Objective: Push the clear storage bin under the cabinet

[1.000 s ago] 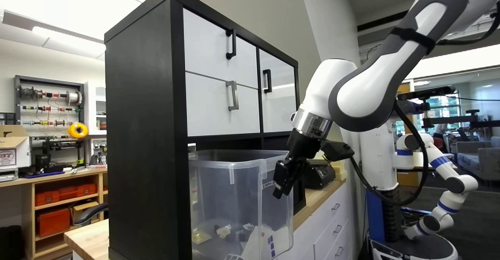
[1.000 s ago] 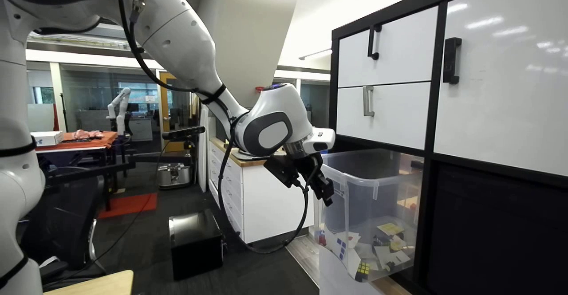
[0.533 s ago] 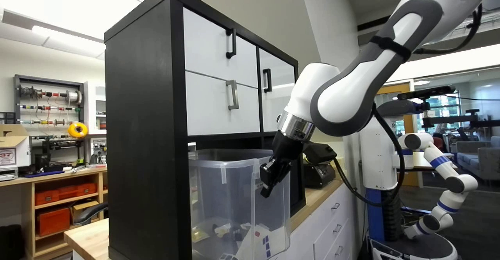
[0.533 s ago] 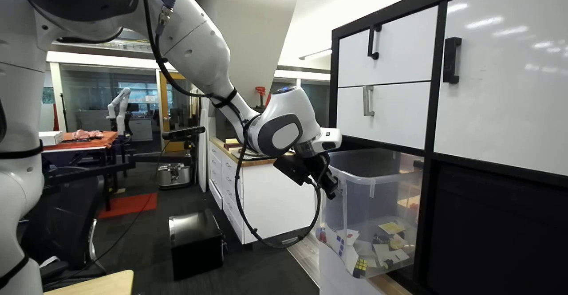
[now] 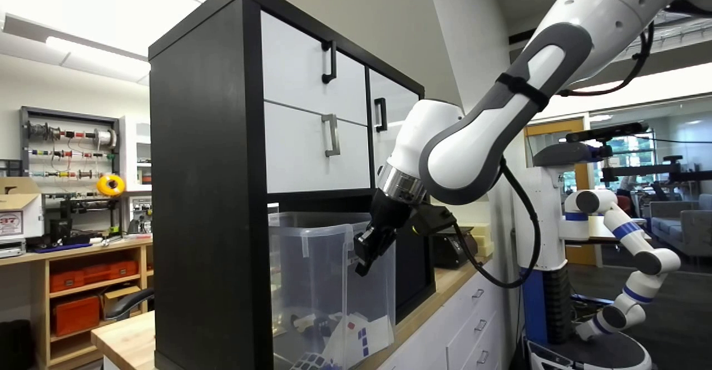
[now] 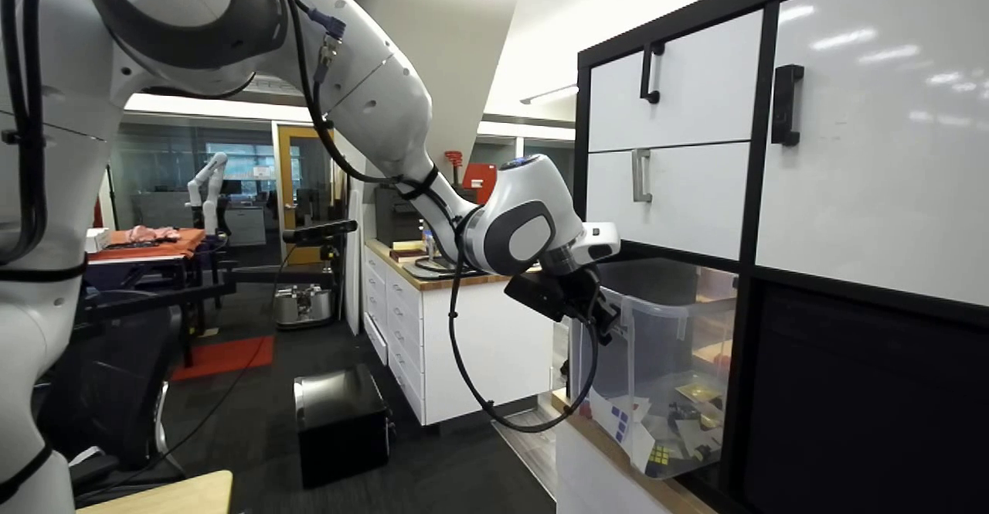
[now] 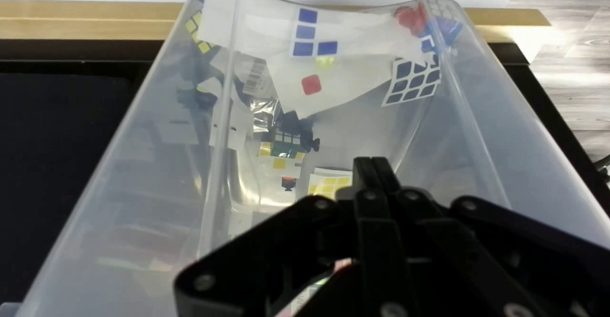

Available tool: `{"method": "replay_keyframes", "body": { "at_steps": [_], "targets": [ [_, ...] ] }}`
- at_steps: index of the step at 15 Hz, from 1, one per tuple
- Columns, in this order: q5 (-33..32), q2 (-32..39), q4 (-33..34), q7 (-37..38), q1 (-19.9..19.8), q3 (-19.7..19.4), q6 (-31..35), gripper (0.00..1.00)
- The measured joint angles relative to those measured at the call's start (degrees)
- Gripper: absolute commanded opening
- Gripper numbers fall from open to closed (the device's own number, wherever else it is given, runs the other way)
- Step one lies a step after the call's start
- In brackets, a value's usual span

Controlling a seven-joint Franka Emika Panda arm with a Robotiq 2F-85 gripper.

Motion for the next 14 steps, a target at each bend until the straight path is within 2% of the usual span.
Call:
{"method": "replay_keyframes", "body": {
  "at_steps": [7, 8, 10, 14],
  "targets": [
    [-0.29, 4.53, 6.36, 0.55, 0.93, -1.79, -0.01, 0.09],
    [-0.29, 4.96, 6.97, 0.56, 1.06, -1.95, -0.01, 0.33],
    [-0.29, 5.59, 7.85, 0.57, 1.36, -2.22, -0.01, 0.35],
    [-0.1, 5.58, 7.91, 0.38, 1.3, -2.05, -0.46, 0.58]
  ]
}}
